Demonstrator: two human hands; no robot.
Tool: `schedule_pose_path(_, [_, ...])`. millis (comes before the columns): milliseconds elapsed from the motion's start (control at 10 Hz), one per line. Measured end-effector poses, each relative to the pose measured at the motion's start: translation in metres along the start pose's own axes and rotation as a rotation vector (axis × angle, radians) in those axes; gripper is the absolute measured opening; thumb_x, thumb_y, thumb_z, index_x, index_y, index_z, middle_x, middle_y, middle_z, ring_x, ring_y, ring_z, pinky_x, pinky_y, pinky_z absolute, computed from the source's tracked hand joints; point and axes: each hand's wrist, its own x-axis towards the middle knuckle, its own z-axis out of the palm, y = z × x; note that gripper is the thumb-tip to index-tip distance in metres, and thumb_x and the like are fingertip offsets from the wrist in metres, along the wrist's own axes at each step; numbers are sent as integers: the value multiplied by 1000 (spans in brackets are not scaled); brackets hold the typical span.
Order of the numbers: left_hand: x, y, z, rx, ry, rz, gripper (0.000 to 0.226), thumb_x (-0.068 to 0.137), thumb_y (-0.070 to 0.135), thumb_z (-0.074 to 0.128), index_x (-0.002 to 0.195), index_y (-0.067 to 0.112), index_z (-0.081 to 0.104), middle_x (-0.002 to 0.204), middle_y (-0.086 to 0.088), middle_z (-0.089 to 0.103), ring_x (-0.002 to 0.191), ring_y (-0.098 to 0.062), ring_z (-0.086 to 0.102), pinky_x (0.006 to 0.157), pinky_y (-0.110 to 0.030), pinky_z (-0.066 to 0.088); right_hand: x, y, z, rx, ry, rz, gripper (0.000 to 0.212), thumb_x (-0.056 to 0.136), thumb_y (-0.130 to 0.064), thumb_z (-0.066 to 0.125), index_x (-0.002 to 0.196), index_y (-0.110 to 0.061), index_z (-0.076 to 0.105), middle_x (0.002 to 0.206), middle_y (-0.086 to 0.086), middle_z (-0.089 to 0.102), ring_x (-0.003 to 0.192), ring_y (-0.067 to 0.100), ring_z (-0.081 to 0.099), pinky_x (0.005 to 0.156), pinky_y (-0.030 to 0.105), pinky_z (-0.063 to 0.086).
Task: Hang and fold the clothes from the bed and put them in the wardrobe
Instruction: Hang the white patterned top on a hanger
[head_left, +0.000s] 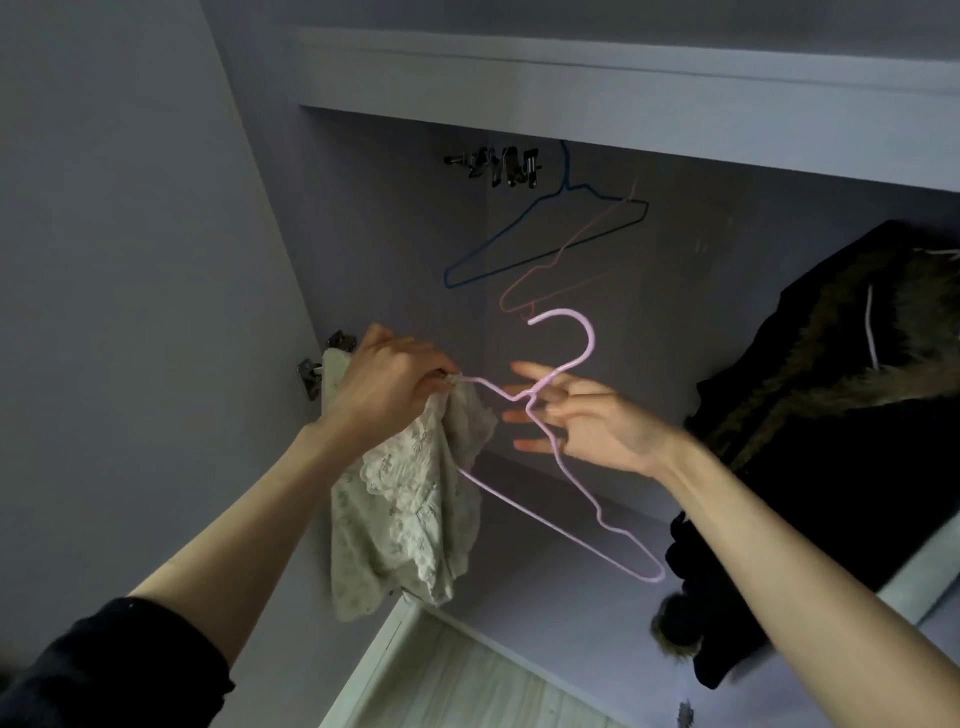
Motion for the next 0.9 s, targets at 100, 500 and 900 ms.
schedule_pose_path(100, [-2,-1,-2,-62,27,-20,9,82,14,69,89,12,74,84,1,71,73,-21,62,81,-27,22,5,-5,-11,-174,53,112,39,90,6,41,122,-9,57,109,3,68,98,17,64,90,38,50])
schedule_pose_path(500, [-2,-1,-7,-180,80,38,14,78,18,64,87,14,74,82,5,70,69,-7,54,75,-22,22,80,24,33,-1260,224,-225,22,84,-21,69,99,-6,65,73,-11,59,67,5,48,67,-5,31])
schedule_pose_path(900, [1,7,-14,-203,77,41,18,81,21,64,94,13,74,88,3,70,69,-7,52,74,-25,20,63,-6,0,-1356,525,-148,29,91,-11,54,118,-3,61,125,18,55,119,34,49,99,37,39])
